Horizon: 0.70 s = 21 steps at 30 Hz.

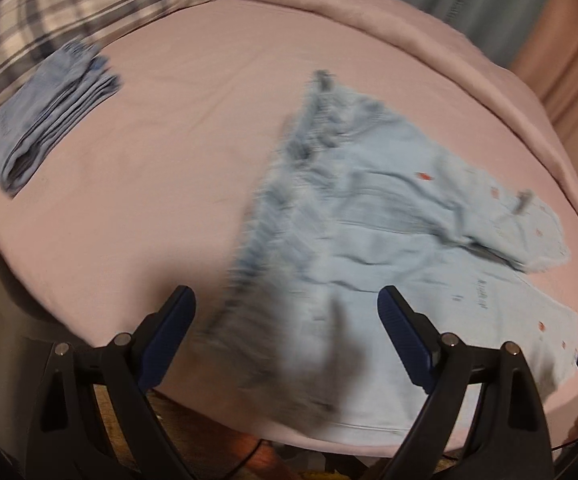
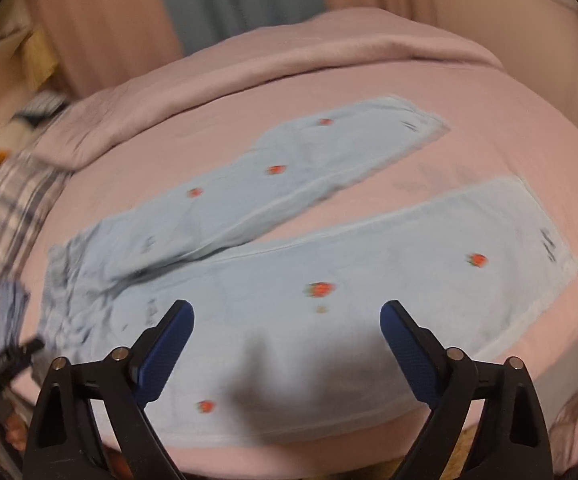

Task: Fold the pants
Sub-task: 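Grasp the elastic waistband with the left gripper while the right gripper grasps the leg hem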

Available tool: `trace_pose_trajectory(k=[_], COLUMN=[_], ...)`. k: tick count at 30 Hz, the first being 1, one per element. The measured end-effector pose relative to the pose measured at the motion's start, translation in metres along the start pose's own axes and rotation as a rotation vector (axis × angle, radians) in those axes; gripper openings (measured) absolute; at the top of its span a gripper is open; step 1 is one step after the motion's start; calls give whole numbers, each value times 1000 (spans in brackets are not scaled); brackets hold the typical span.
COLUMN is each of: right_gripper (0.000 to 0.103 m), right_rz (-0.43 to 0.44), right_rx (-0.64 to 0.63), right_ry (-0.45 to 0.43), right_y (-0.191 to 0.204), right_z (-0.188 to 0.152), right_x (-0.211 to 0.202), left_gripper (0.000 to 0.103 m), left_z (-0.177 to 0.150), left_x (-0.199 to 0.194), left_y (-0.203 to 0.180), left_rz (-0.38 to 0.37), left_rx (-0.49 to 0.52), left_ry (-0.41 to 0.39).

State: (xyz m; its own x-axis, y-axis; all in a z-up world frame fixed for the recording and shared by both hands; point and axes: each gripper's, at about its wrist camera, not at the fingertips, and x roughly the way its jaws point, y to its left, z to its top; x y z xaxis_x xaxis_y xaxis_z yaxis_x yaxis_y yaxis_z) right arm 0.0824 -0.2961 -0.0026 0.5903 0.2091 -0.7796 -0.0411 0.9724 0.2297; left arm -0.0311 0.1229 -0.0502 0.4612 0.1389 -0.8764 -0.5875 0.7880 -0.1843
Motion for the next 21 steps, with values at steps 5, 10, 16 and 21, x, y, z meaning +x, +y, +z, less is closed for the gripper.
trace_pose_trajectory(k=[5, 10, 16, 21], right_gripper=[72, 72, 60, 28], right_rz=[-96, -208, -269, -209], right_rx=[200, 346, 488, 568], right_ry=[3, 0, 9, 27], right_y=[-83, -150, -207, -230], right_z=[10, 12, 6, 5], right_x=[-3, -8, -6, 8], left_gripper=[89, 80, 31, 21], left_z=[-3, -8, -9, -10], left_x=[19, 33, 31, 11], left_y=[29, 37, 40, 48], left_rz=[15, -85, -278, -282], left_rx=[-73, -128, -227, -281], left_ry=[70, 139, 200, 151])
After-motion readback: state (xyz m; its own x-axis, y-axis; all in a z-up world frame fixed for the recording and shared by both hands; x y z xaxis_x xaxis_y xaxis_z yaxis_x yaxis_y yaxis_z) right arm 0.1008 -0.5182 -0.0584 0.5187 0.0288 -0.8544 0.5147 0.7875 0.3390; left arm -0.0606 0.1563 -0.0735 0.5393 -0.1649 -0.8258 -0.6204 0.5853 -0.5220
